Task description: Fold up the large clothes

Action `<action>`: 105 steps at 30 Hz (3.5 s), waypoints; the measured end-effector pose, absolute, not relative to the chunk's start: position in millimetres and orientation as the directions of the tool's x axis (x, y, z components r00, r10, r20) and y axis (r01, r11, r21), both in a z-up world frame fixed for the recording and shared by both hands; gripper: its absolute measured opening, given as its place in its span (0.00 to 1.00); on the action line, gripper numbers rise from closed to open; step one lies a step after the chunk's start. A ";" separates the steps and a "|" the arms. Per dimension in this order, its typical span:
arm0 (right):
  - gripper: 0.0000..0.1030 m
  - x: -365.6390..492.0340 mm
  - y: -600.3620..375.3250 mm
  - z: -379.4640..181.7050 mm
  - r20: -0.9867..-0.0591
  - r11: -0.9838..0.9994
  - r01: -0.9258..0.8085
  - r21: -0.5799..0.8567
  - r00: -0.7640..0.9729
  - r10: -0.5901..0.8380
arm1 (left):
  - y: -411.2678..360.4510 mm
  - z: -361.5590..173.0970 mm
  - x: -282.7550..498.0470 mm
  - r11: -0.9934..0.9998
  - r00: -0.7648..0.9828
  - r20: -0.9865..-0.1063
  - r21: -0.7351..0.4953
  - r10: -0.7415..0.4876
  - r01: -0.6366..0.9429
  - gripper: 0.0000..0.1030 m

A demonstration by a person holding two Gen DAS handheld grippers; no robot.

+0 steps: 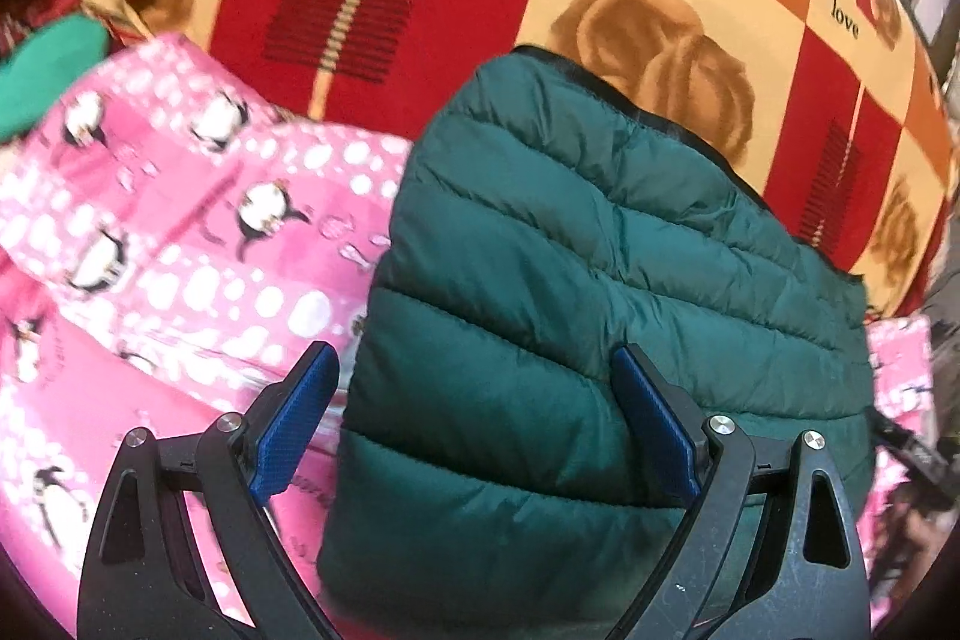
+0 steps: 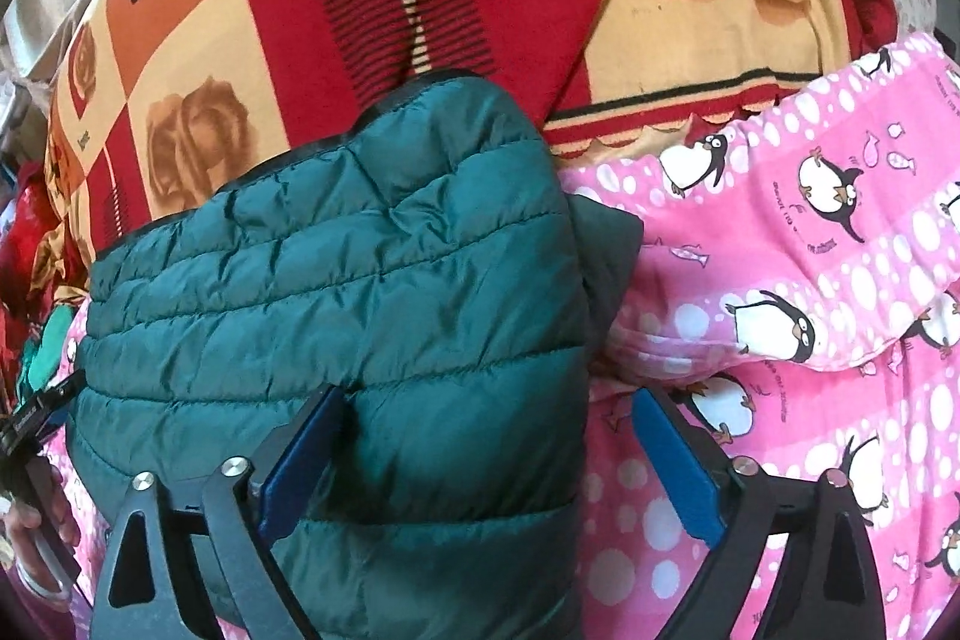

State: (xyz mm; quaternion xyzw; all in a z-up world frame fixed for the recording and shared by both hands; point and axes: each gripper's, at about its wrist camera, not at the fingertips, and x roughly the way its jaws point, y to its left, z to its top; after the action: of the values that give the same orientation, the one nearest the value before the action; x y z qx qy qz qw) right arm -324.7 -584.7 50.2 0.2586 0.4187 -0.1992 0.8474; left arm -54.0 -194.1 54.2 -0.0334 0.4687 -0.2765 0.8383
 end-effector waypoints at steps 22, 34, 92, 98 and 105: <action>0.93 -291.0 -602.6 6.9 -0.722 0.729 0.369 0.576 0.647 0.244 | -231.2 24.7 -33.1 0.715 0.155 -0.770 -0.472 -0.619 0.516 0.82; 0.40 -318.0 -561.4 78.8 -0.634 0.779 0.273 0.564 0.748 0.197 | -201.8 98.4 -87.1 0.630 0.202 -0.694 -0.441 -0.691 0.639 0.33; 0.86 -413.4 -350.1 91.8 -0.724 0.867 0.482 0.125 0.642 -0.252 | -144.4 94.9 -289.0 0.861 0.636 -0.680 0.012 -0.365 0.508 0.94; 0.86 -410.2 -346.1 90.8 -0.726 0.872 0.479 0.099 0.634 -0.266 | -145.3 90.9 -289.8 0.861 0.633 -0.678 0.001 -0.373 0.509 0.94; 0.86 -408.1 -343.0 89.1 -0.726 0.875 0.476 0.085 0.631 -0.272 | -147.2 87.4 -289.5 0.861 0.629 -0.682 -0.003 -0.374 0.509 0.94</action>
State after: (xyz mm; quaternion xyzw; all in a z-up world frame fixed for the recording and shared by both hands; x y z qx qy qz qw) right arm -408.1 -343.0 89.1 0.1356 0.3751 -0.2095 0.8928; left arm -289.5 -147.2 87.4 0.0954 0.3536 -0.2458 0.8975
